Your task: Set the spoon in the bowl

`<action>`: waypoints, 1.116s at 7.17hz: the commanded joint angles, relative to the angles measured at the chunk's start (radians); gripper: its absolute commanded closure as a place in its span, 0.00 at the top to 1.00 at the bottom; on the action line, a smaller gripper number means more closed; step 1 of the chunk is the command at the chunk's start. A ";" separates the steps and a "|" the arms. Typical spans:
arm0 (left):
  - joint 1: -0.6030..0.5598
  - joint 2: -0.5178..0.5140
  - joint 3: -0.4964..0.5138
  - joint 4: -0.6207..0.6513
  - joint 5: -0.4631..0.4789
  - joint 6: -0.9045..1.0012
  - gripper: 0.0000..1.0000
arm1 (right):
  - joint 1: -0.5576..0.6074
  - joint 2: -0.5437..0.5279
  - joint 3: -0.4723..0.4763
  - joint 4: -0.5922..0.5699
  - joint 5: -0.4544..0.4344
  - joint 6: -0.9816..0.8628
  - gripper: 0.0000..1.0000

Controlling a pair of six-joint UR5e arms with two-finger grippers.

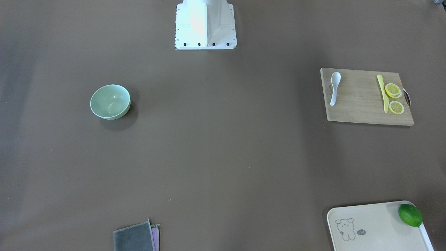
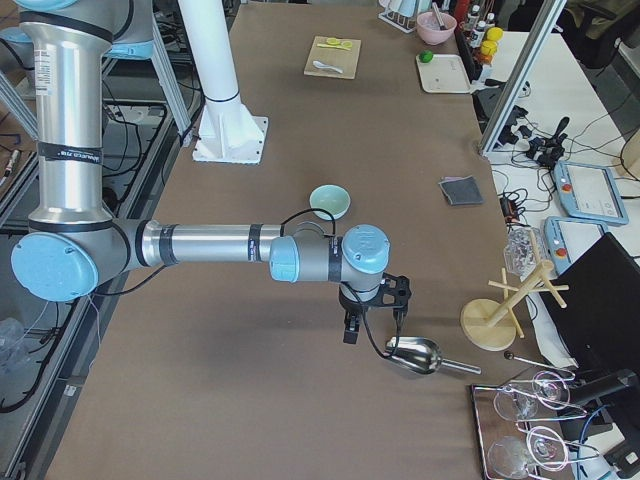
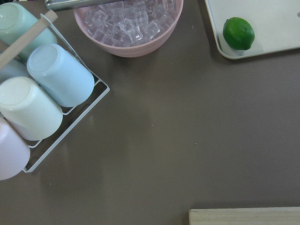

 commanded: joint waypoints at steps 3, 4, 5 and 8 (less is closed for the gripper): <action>0.000 0.000 0.000 0.002 -0.002 -0.008 0.98 | 0.000 0.000 0.001 0.000 0.000 -0.001 1.00; 0.000 -0.002 0.000 0.002 0.000 -0.008 0.98 | 0.000 0.000 0.001 0.000 0.000 0.002 1.00; 0.000 -0.003 0.000 0.002 0.000 -0.008 0.98 | 0.000 0.000 0.001 0.000 0.002 0.005 1.00; 0.000 -0.010 -0.002 0.002 0.000 -0.008 0.98 | 0.000 0.006 0.003 0.000 0.005 0.009 1.00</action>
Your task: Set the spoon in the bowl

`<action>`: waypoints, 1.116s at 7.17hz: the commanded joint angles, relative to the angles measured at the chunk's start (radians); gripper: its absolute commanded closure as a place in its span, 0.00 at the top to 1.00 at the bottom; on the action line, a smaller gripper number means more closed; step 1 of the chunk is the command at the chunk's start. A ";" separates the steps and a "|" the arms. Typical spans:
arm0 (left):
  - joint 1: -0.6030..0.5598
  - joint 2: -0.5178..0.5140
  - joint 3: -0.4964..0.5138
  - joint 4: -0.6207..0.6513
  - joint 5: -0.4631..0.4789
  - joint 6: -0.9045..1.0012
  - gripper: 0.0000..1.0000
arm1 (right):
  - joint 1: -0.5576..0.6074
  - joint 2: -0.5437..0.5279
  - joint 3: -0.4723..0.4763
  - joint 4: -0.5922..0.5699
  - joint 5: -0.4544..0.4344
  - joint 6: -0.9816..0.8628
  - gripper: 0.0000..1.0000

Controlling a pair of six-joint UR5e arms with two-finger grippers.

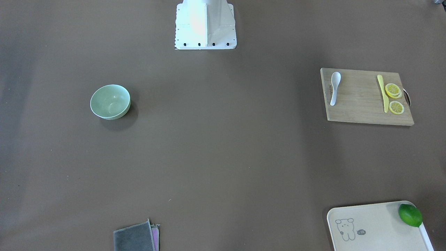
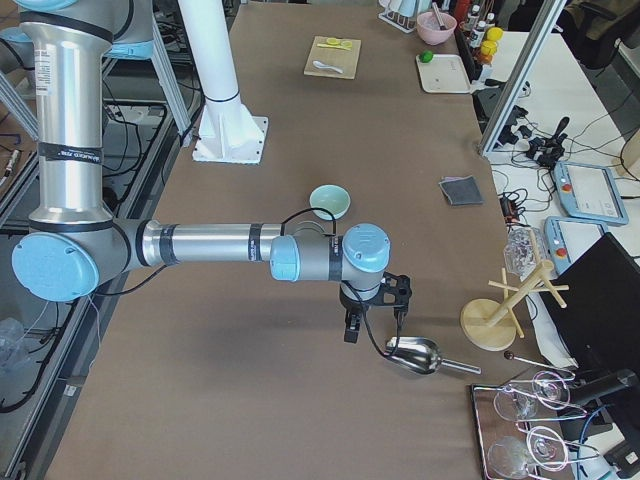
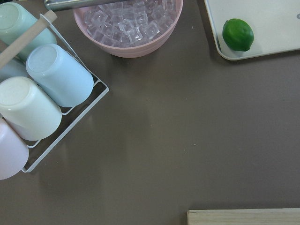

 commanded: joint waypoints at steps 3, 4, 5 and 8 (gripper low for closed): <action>0.006 -0.005 -0.002 -0.001 -0.003 0.000 0.98 | 0.000 0.008 0.002 0.000 0.002 0.001 1.00; 0.011 -0.003 -0.005 -0.003 -0.006 -0.002 0.98 | 0.000 0.009 0.005 0.000 0.002 0.003 1.00; 0.017 -0.005 -0.016 -0.013 -0.007 -0.021 0.98 | -0.002 0.008 0.043 0.000 0.003 0.018 1.00; 0.164 -0.015 -0.099 -0.091 -0.004 -0.129 0.98 | -0.067 0.024 0.151 -0.002 -0.015 0.073 1.00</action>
